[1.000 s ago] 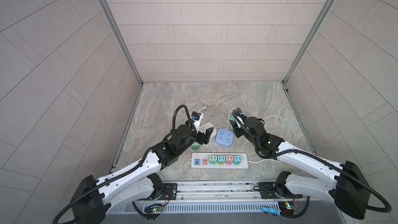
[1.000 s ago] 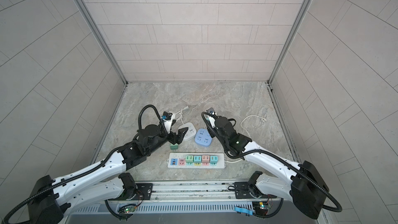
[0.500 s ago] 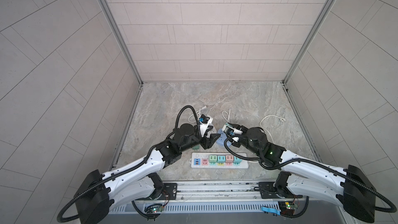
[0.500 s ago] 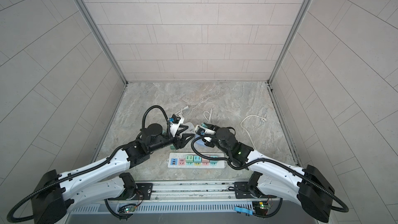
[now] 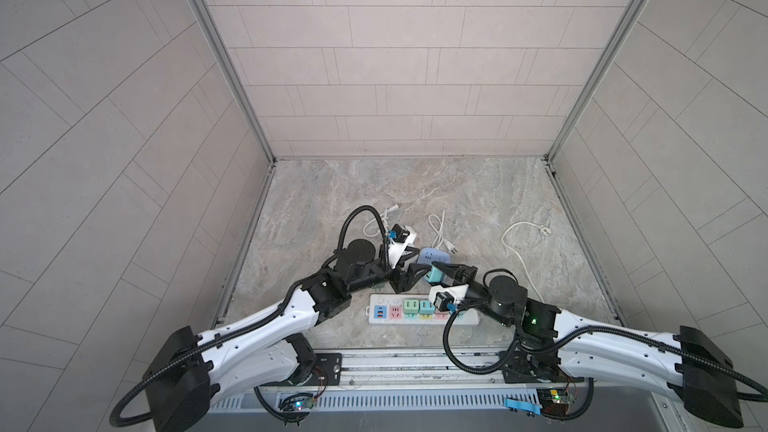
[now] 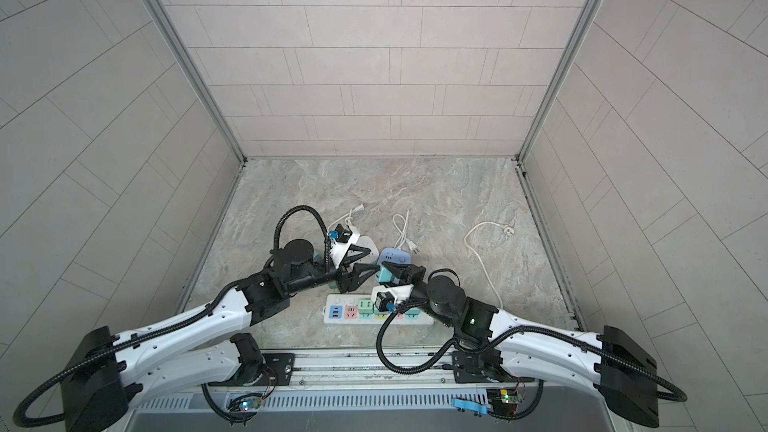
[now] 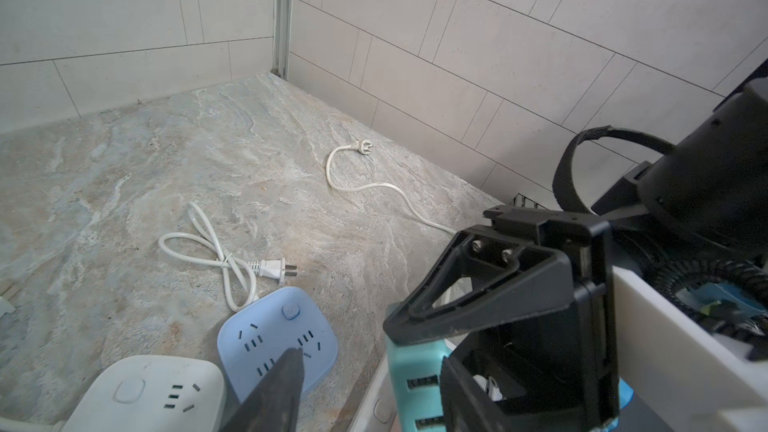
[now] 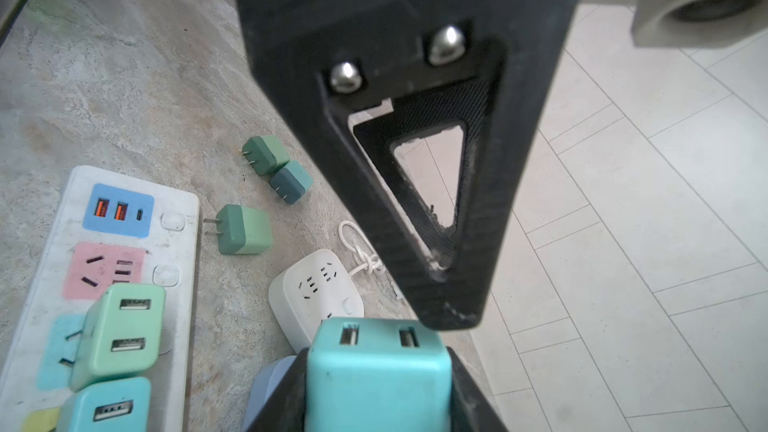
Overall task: Insert the plug
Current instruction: 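Bring the left gripper onto the teal adapter held by the right gripper, then close the left gripper on the teal adapter held by the right gripper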
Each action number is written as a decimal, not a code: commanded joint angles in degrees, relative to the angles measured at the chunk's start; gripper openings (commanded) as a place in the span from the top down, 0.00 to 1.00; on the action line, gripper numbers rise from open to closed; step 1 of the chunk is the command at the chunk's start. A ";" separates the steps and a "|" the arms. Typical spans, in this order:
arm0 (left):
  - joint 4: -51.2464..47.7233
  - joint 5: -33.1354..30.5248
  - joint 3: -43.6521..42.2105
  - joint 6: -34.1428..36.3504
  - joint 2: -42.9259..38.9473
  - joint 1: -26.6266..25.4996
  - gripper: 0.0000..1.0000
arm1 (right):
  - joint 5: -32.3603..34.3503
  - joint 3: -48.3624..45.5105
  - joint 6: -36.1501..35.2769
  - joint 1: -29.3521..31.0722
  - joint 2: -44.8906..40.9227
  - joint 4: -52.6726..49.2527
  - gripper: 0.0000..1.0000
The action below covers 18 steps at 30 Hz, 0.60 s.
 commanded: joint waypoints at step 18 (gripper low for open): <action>2.38 4.40 2.76 0.34 3.13 -1.34 0.51 | 3.35 4.16 -3.18 0.60 0.73 4.21 1.00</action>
